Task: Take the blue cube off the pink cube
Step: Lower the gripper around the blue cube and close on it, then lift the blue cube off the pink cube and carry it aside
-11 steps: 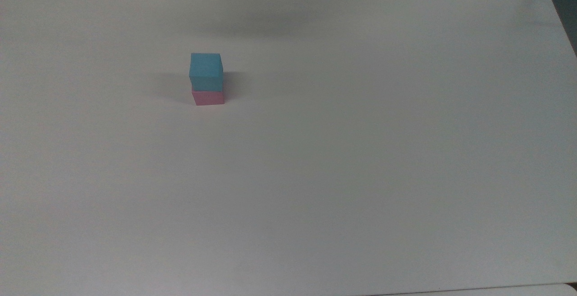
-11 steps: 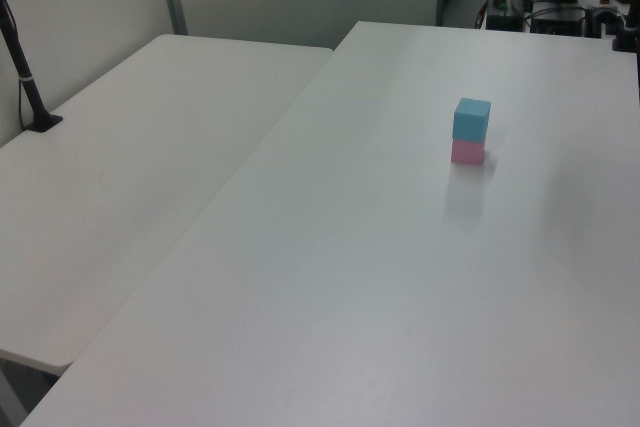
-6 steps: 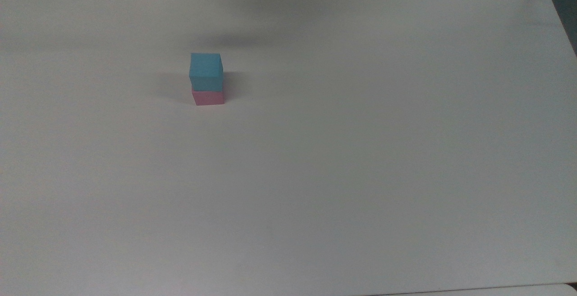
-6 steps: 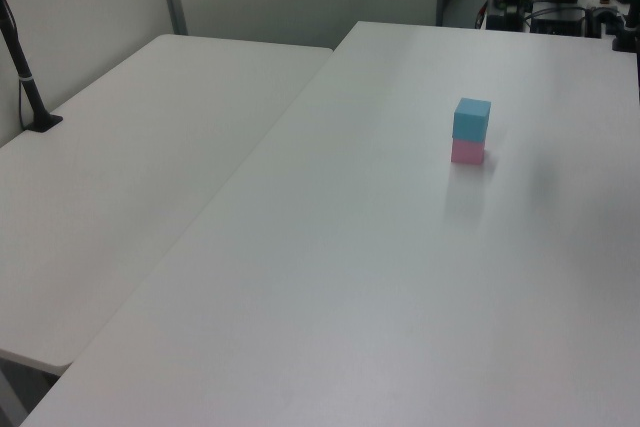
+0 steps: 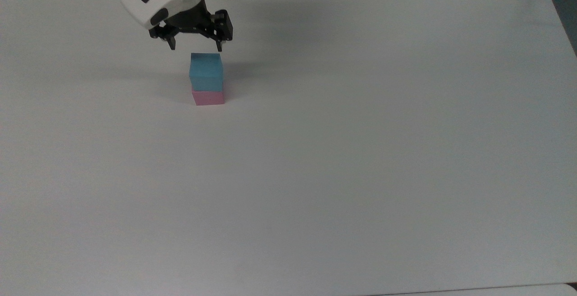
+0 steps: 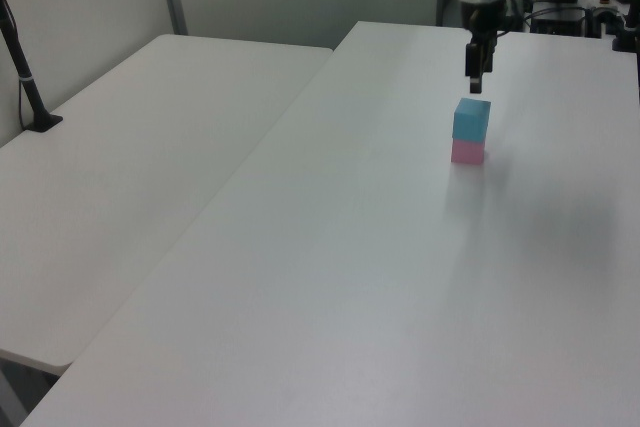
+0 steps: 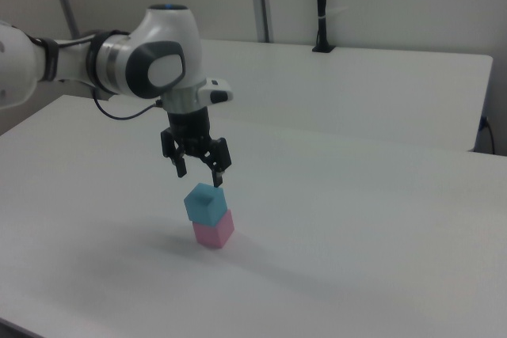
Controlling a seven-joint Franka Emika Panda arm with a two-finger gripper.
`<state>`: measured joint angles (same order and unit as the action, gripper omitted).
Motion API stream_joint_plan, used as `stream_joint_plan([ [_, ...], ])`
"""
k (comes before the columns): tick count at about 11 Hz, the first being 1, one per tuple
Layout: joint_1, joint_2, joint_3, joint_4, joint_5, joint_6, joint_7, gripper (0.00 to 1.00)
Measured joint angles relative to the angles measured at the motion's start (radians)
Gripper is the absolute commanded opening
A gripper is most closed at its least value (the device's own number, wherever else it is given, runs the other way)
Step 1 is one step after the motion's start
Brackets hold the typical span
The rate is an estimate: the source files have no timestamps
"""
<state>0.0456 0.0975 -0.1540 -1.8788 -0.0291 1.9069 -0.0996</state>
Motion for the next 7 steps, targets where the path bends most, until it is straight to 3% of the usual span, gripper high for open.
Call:
stream_joint_plan([
  [3,0.022,0.058,0.000,-0.030,0.000,0.081,0.036,0.99],
  [5,0.027,0.061,0.000,-0.050,-0.005,0.085,0.038,0.90],
  [7,0.027,0.061,0.000,-0.061,-0.038,0.086,0.040,0.65],
])
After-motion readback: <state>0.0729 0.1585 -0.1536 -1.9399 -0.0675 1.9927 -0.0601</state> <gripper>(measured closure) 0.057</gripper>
